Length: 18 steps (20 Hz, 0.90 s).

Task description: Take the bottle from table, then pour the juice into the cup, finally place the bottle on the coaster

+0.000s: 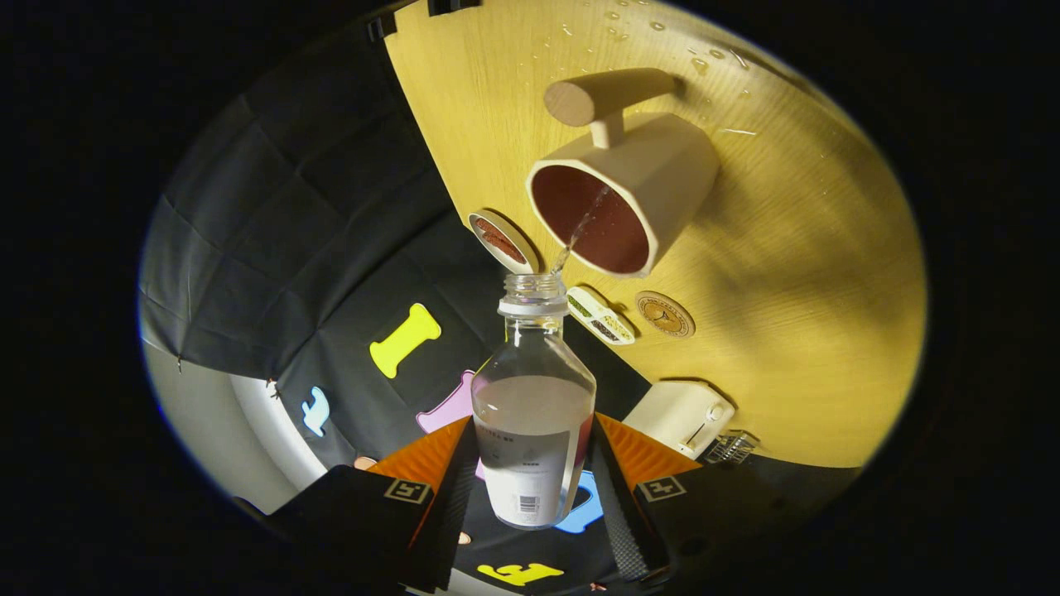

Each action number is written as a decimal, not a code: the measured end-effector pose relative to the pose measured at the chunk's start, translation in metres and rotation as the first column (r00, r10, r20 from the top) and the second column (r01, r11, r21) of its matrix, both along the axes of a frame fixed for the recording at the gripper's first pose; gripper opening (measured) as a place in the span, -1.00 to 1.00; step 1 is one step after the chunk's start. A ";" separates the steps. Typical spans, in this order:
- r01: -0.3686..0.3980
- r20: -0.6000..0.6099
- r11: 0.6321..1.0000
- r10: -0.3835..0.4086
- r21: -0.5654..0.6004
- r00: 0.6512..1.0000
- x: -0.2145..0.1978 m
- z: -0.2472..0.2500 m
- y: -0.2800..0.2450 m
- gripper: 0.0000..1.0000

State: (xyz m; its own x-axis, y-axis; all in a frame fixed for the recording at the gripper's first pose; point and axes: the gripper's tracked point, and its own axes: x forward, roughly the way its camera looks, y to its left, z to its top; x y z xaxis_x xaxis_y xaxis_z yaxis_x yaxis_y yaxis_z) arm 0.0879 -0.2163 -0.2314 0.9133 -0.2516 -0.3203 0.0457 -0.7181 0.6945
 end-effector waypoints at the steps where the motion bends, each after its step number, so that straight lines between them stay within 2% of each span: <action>1: -0.004 -0.001 1.000 0.004 0.000 1.000 0.003 0.001 0.000 0.51; 10: 0.034 0.017 0.999 -0.034 0.013 0.999 0.013 0.013 -0.005 0.51; 18: 0.031 0.027 0.999 -0.032 0.017 0.999 0.016 0.021 0.000 0.51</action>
State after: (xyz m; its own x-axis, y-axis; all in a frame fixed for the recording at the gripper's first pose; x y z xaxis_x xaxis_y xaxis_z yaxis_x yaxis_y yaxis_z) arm 0.1042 -0.2162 -0.2102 0.9135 -0.2752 -0.2996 0.0041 -0.7302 0.6832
